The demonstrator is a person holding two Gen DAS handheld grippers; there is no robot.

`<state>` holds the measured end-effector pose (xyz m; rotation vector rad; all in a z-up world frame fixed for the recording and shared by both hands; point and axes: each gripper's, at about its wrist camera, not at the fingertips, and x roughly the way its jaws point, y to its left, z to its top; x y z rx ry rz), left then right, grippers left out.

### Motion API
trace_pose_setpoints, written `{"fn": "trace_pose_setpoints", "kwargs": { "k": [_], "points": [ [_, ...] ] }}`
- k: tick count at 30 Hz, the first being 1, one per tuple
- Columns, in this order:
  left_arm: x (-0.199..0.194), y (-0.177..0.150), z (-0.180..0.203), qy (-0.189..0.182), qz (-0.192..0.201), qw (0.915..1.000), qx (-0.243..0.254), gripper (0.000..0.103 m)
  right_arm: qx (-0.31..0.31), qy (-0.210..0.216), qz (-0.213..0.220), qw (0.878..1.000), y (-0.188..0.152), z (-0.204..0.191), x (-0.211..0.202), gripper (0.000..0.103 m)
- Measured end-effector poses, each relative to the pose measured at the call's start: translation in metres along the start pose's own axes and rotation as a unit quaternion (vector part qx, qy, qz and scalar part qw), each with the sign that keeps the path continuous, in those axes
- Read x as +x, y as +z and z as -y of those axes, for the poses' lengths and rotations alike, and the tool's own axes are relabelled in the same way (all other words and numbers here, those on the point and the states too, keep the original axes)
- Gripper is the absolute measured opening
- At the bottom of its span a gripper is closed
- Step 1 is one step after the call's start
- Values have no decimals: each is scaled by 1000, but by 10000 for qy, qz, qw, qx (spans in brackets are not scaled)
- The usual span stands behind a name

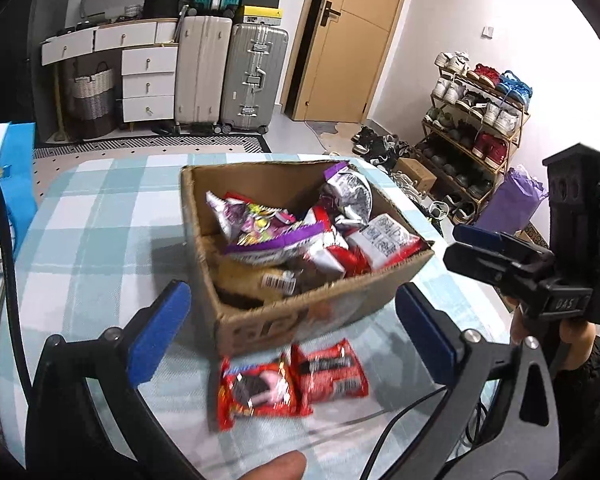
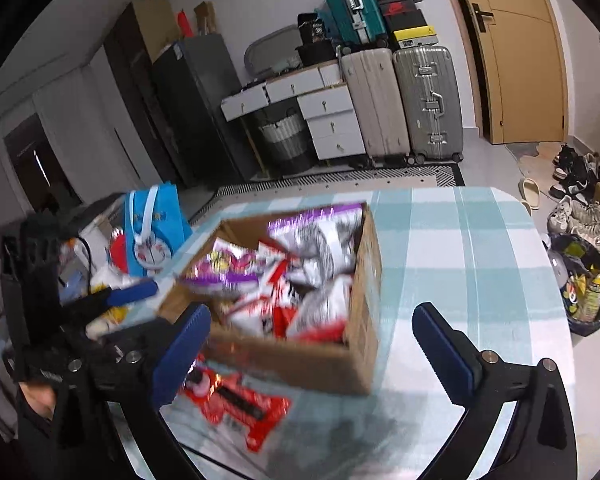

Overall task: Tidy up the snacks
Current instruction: 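Open both tools over the box and withdraw them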

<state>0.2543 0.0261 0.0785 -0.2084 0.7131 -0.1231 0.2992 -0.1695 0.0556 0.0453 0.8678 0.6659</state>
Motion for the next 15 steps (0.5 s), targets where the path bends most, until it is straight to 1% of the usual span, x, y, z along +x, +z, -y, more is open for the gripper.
{"fn": "trace_pose_setpoints", "kwargs": {
  "k": [5, 8, 11, 15],
  "points": [
    [-29, -21, -8, 210, -11, 9998, -36, 102, -30, 21, -295, 9996, -21, -10, -7, 102],
    [-41, -36, -15, 314, -64, 9994, -104, 102, -64, -43, -497, 9987, -34, -18, -5, 102],
    [-44, -50, -23, 452, -146, 9987, -173, 102, -66, -246, -591, 9979, -47, -25, -2, 102],
    [-40, -66, -31, 633, -173, 9975, -269, 102, 101, -183, -729, 9971, -63, -33, 5, 102]
  ]
}}
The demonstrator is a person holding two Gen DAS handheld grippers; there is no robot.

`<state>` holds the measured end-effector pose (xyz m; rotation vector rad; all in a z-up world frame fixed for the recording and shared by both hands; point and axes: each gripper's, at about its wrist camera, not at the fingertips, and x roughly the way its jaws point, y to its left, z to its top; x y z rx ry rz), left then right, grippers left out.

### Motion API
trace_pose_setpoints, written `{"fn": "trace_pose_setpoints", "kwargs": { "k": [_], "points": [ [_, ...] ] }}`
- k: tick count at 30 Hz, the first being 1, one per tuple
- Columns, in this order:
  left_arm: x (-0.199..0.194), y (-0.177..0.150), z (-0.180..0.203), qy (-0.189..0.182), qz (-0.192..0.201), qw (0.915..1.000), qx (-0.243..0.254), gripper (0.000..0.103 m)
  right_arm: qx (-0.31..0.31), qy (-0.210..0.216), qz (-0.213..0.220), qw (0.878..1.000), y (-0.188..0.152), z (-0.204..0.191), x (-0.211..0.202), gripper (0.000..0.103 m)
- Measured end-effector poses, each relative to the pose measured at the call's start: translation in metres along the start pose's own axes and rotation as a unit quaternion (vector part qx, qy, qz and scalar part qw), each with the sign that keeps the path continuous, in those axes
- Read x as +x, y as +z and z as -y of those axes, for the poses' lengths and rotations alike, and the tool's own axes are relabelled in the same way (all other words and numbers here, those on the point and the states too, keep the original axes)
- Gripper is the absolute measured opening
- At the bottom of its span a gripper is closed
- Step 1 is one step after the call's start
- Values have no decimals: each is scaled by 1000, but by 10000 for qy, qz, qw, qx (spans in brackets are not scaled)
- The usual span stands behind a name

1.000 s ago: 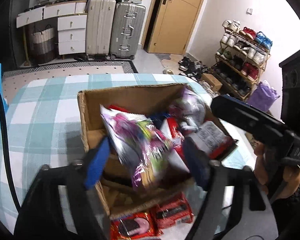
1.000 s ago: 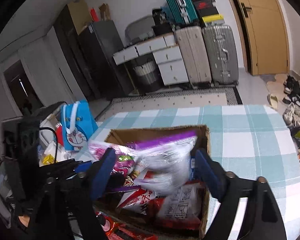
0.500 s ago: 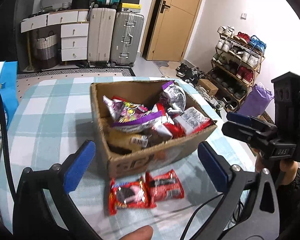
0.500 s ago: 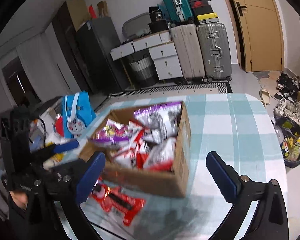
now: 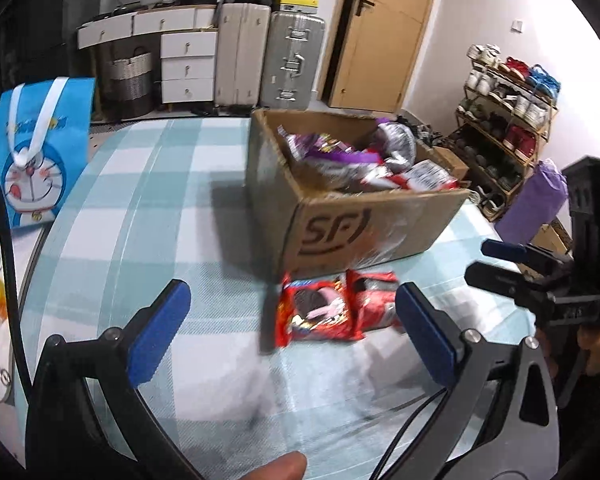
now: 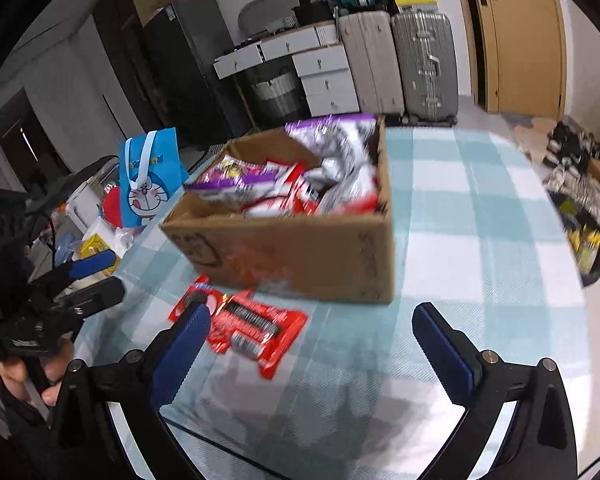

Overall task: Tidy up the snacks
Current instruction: 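Open both tools over the box and withdraw them, then grasp a red Oreo pack with the right tool while the left tool grasps the other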

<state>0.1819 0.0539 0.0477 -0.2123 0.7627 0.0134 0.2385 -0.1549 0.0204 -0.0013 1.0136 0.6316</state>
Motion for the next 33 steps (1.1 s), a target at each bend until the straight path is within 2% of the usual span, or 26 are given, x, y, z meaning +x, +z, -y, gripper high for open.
{"fn": "trace_pose_setpoints", "kwargs": {
  "k": [6, 11, 18, 24, 26, 33],
  "points": [
    [7, -21, -14, 53, -20, 9998, -173, 102, -112, -134, -165, 9997, -19, -18, 19, 102],
    [18, -20, -17, 160, -127, 9998, -60, 102, -36, -113, -233, 9997, -21, -27, 40, 102],
    [29, -23, -40, 183, -268, 9992, -229, 102, -324, -520, -348, 9975, -20, -48, 72, 102],
    [35, -25, -56, 176, -306, 9983, -465, 102, -429, -627, -369, 9964, -19, -64, 91, 102],
    [39, -25, -60, 165, -334, 9978, -546, 102, -488, -795, -381, 9949, -18, -70, 98, 102],
    [46, -29, -63, -23, -385, 9972, -641, 102, -487, -1209, -486, 9903, -23, -69, 107, 102]
  ]
}}
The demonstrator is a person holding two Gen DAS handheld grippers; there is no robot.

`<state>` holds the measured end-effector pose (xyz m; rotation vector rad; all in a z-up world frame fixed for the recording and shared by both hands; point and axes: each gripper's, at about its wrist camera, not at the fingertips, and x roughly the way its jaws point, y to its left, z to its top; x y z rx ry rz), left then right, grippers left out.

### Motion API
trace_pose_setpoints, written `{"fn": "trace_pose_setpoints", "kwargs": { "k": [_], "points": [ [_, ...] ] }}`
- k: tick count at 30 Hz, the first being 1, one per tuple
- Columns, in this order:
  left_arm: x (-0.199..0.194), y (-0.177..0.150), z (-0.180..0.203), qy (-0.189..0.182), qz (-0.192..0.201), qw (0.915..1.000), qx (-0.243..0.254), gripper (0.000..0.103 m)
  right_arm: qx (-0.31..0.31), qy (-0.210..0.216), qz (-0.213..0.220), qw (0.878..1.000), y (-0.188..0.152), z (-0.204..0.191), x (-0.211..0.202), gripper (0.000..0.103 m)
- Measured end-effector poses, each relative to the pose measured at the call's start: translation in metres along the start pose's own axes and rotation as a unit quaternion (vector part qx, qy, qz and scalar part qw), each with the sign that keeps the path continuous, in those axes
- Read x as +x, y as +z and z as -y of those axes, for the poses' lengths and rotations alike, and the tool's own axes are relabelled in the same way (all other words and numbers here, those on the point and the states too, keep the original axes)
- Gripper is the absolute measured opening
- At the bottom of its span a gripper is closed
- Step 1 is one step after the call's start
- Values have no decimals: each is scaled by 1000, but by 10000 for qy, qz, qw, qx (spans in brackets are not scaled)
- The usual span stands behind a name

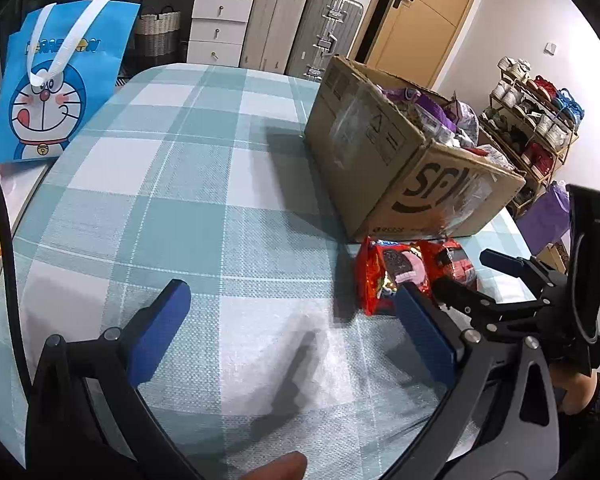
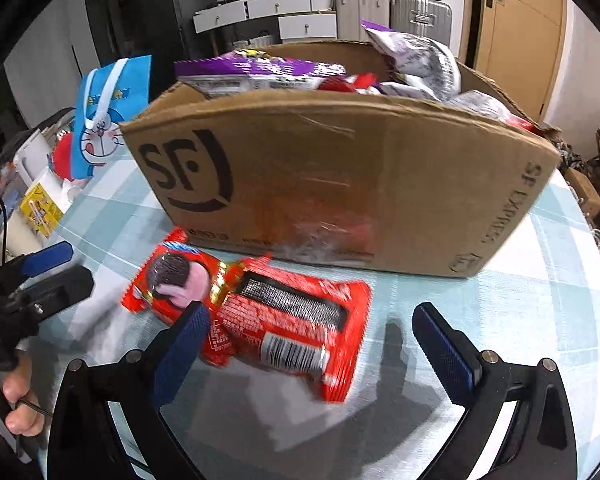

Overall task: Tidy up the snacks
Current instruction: 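Grasp a red Oreo pack with the right tool while the left tool grasps the other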

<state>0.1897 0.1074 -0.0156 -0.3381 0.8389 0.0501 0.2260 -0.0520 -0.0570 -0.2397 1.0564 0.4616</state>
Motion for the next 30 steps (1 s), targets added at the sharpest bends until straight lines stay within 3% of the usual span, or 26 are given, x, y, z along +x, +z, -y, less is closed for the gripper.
{"fn": "trace_pose_setpoints", "kwargs": {
  "k": [7, 12, 15, 20, 30],
  "points": [
    [2, -3, 5, -123, -28, 9999, 79, 102, -28, 30, -84, 10000, -7, 4, 6, 101],
    [3, -4, 7, -130, -53, 9999, 88, 102, -224, 187, -18, 9996, -8, -6, 4, 68],
    [3, -4, 7, -156, -63, 9998, 90, 102, -260, 363, 83, 9990, -13, -12, -1, 58],
    [6, -6, 13, -167, -98, 9997, 133, 102, -118, 708, 258, 9971, -20, -11, -15, 51],
    [24, -8, 52, -80, -286, 9989, 349, 102, 218, 948, 565, 9937, -36, 10, -43, 50]
  ]
}}
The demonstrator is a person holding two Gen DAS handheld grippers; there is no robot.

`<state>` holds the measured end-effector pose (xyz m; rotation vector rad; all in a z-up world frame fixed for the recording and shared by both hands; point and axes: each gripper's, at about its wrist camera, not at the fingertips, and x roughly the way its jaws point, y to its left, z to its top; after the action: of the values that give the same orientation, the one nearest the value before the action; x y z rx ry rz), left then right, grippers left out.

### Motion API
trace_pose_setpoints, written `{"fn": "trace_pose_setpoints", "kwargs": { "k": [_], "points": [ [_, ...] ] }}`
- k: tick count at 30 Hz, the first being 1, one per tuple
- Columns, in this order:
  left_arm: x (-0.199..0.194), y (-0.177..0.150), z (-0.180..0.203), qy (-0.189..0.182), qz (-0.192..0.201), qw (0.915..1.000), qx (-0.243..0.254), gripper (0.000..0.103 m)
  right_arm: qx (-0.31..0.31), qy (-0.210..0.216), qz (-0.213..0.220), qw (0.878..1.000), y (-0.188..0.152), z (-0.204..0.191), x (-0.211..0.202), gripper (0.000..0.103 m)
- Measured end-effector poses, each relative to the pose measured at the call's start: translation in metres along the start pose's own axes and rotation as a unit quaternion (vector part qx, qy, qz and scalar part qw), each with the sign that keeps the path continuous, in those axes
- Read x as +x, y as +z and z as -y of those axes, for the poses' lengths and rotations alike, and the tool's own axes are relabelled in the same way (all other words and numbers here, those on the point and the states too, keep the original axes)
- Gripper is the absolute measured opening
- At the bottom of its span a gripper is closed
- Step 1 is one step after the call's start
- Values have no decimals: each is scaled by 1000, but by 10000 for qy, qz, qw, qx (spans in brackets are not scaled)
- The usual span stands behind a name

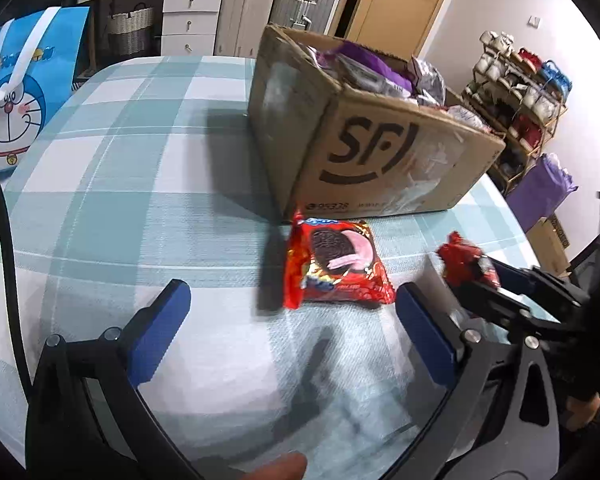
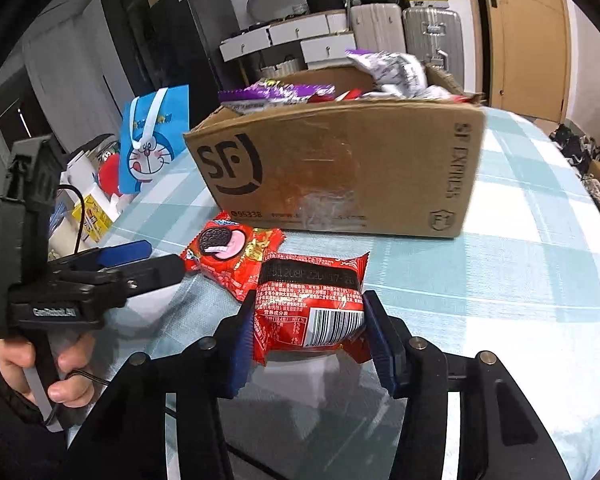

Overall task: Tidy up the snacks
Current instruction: 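Grasp a red Oreo pack with the right tool while the left tool grasps the other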

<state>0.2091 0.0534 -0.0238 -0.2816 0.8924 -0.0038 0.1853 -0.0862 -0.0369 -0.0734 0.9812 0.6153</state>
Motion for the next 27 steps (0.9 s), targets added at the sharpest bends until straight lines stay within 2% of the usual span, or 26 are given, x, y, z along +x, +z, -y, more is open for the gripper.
{"fn": "trace_pose_setpoints", "kwargs": {
  "k": [9, 12, 15, 16, 19, 23, 27],
  "points": [
    [27, 10, 25, 282, -265, 9991, 166, 101, 211, -39, 219, 9995, -13, 26, -27, 50],
    [32, 12, 31, 318, -300, 9988, 241, 93, 222, -60, 255, 9994, -13, 30, -31, 50],
    [34, 10, 39, 421, -292, 9978, 421, 69, 240, -83, 302, 9992, -14, 37, -37, 50],
    [33, 10, 42, 309, -274, 9981, 447, 59, 257, -80, 309, 9992, -15, 38, -38, 50],
    [30, 8, 46, 267, -195, 9983, 485, 49, 253, -84, 319, 9991, -16, 39, -39, 50],
    [24, 6, 54, 245, -114, 9977, 619, 44, 288, -83, 358, 9989, -17, 43, -42, 50],
    [18, 0, 55, 199, -87, 9974, 683, 44, 313, -74, 370, 9988, -18, 45, -43, 50]
  ]
}}
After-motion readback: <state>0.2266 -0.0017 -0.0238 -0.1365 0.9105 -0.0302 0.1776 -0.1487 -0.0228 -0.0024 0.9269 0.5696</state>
